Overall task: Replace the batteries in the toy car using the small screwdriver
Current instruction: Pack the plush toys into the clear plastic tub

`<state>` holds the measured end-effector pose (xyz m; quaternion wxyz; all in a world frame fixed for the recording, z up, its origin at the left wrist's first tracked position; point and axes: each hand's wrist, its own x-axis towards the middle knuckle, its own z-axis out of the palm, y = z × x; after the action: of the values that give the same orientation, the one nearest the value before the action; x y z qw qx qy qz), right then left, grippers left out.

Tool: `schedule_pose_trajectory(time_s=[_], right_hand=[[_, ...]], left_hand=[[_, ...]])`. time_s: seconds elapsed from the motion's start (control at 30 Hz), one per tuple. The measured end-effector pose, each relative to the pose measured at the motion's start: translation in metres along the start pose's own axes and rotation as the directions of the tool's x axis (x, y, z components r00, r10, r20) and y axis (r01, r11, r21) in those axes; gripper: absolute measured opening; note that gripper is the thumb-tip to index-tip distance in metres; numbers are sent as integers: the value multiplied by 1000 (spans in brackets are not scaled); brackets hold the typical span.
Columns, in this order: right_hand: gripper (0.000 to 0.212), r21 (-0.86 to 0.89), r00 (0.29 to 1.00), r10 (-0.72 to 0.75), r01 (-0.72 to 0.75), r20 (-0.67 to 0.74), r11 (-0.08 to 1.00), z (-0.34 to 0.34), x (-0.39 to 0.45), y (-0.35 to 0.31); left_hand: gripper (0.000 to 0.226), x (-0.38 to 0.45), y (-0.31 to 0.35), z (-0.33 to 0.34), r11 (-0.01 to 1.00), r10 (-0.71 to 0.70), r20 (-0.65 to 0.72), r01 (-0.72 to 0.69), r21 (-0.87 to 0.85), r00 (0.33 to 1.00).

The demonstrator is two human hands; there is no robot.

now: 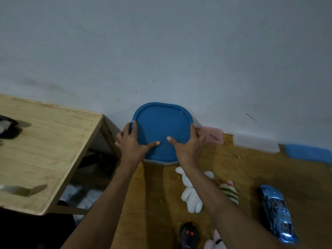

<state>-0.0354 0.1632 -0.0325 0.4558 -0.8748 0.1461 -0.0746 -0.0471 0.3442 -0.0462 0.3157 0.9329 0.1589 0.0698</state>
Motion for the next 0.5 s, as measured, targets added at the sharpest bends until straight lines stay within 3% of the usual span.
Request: schedule_pose_trajectory(time_s=[0.3,0.5], right_hand=[[106,-75,994,-102,98,-44,992,-22,-25,-27],[104,-19,991,-123,124,44,992,-27,-81,-37]], left_hand=[[122,-28,16,-44,992,49,-77,-58,-115,996],[119,-94,7,-85,994,-16,-121,3,-108,993]])
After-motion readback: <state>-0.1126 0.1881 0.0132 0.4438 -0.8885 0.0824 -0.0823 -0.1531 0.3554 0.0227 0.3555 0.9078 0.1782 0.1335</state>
